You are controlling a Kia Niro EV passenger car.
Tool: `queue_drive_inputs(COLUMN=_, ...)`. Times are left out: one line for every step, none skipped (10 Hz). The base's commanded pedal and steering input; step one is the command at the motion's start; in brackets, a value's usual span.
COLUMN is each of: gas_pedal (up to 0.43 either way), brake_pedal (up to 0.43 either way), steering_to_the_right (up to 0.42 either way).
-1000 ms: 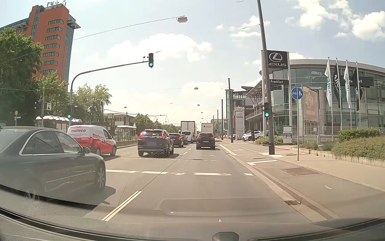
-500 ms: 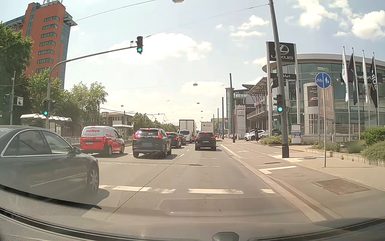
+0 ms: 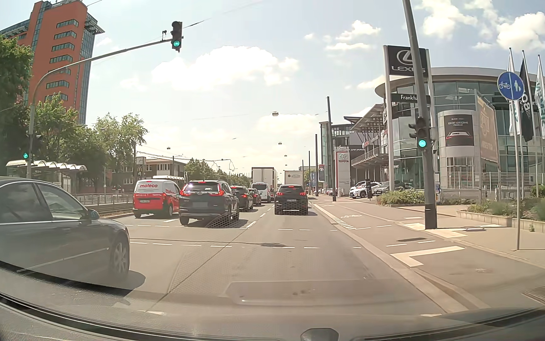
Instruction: Follow the waypoints while adhering to traffic rules and regulations
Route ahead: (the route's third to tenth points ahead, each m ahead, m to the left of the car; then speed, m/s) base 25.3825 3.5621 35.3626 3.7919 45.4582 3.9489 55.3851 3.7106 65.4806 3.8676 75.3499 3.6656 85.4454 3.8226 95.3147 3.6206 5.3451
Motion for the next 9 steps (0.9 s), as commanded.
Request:
queue_drive_inputs(gas_pedal=0.000, brake_pedal=0.030, steering_to_the_right=0.000)
queue_drive_inputs(gas_pedal=0.000, brake_pedal=0.030, steering_to_the_right=0.000)
queue_drive_inputs(gas_pedal=0.000, brake_pedal=0.030, steering_to_the_right=0.000)
queue_drive_inputs(gas_pedal=0.000, brake_pedal=0.030, steering_to_the_right=0.001)
queue_drive_inputs(gas_pedal=0.000, brake_pedal=0.030, steering_to_the_right=0.001)
queue_drive_inputs(gas_pedal=0.000, brake_pedal=0.030, steering_to_the_right=0.001)
queue_drive_inputs(gas_pedal=0.000, brake_pedal=0.030, steering_to_the_right=0.000)
queue_drive_inputs(gas_pedal=0.000, brake_pedal=0.030, steering_to_the_right=0.000)
queue_drive_inputs(gas_pedal=0.000, brake_pedal=0.030, steering_to_the_right=0.000)
